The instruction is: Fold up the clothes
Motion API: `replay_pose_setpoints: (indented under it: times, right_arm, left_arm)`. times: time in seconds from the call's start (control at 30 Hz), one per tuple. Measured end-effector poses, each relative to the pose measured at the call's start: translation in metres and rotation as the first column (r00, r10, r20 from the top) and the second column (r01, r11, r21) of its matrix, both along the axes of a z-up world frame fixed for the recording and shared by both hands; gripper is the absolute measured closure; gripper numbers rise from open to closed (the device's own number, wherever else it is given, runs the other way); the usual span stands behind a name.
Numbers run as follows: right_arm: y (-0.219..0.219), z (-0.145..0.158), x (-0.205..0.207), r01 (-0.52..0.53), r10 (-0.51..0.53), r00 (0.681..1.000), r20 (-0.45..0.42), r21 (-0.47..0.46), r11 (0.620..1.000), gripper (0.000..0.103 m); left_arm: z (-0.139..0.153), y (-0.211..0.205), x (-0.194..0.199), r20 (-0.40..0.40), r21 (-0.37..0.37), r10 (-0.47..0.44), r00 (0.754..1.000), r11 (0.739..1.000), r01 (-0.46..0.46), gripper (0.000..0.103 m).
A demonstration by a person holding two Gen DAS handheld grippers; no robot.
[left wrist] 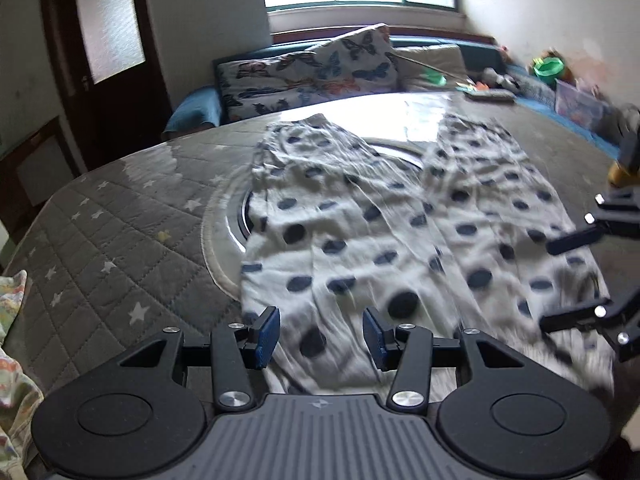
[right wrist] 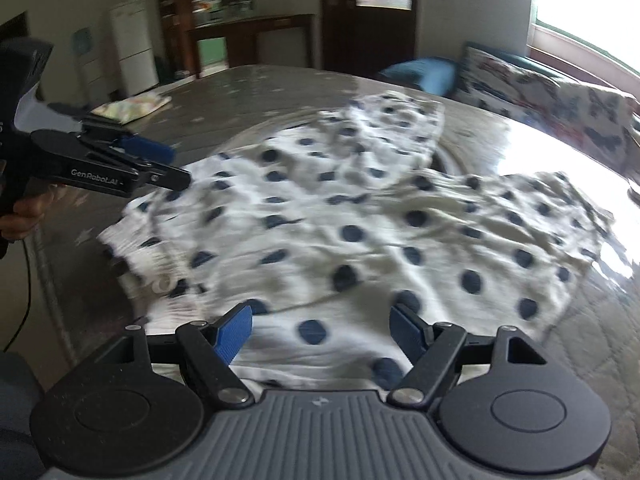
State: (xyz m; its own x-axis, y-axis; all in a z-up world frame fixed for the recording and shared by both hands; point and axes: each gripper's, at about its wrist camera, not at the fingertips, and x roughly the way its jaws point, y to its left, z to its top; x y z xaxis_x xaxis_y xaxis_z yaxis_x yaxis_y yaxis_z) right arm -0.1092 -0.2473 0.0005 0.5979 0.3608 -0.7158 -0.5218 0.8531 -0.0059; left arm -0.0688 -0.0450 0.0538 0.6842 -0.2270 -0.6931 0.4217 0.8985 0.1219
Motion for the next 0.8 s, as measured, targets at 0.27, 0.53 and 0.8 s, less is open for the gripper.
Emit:
replay_pose_setpoints:
  times: [0.27,0.53,0.8]
  right_arm:
    - [0.017,-0.007,-0.017,-0.058,0.056,0.998,-0.026,-0.045,0.997,0.025]
    - [0.003,0.0,-0.026,-0.024,0.023,0.999,-0.028,-0.028,0.999,0.025]
    - [-0.009,0.003,-0.023,0.013,-0.013,1.0,-0.02,-0.007,1.0,0.025]
  left_arm:
    - [-0.018,0.009,-0.012,-0.035,0.04,0.004,0.999,0.999,-0.003,0.054]
    - [-0.013,0.023,-0.015,-0.042,0.015,0.043,0.998,0.999,-0.042,0.054]
    - [-0.003,0.023,-0.015,-0.039,-0.007,0.047,0.998,0.999,-0.047,0.048]
